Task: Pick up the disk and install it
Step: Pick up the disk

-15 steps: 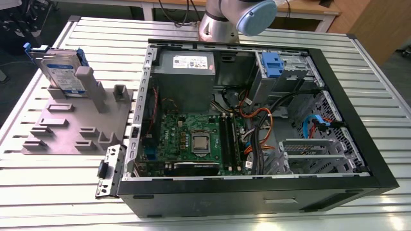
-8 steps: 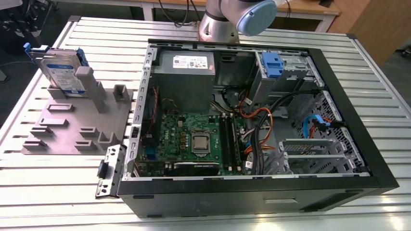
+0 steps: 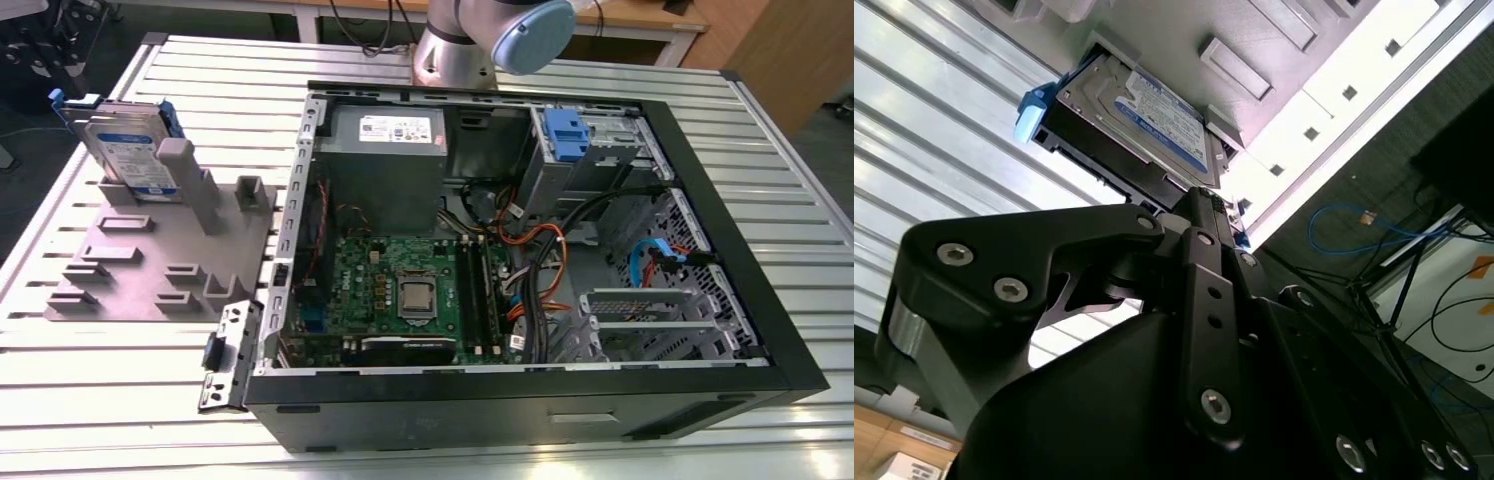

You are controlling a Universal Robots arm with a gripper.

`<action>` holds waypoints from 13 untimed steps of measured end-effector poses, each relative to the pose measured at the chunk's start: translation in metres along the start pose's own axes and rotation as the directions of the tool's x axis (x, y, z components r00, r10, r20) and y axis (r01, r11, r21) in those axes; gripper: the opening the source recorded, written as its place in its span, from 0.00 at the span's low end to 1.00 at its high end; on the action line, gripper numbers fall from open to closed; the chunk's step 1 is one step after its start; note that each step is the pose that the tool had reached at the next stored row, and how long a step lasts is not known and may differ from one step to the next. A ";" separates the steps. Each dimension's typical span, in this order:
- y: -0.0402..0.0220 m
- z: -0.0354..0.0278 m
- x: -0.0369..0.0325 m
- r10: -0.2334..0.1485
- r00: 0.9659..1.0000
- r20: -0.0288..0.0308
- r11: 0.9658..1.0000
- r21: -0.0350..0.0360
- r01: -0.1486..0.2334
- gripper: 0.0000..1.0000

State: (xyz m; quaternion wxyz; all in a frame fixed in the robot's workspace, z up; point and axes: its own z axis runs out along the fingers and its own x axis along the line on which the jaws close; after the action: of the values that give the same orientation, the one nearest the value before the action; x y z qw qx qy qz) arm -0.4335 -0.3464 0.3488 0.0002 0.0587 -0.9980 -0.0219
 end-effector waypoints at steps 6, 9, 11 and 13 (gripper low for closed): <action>0.0000 0.0000 0.0000 -0.008 1.000 0.000 1.000 0.000 0.008 0.11; 0.0000 0.0000 0.0000 -0.011 1.000 0.000 1.000 0.000 0.011 0.11; 0.0000 0.0000 0.0000 -0.014 1.000 -0.001 1.000 0.000 0.014 0.11; 0.0000 0.0000 0.0000 -0.016 1.000 -0.001 1.000 0.000 0.016 0.11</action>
State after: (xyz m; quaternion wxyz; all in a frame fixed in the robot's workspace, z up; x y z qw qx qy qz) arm -0.4335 -0.3464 0.3488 0.0004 0.0668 -0.9975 -0.0219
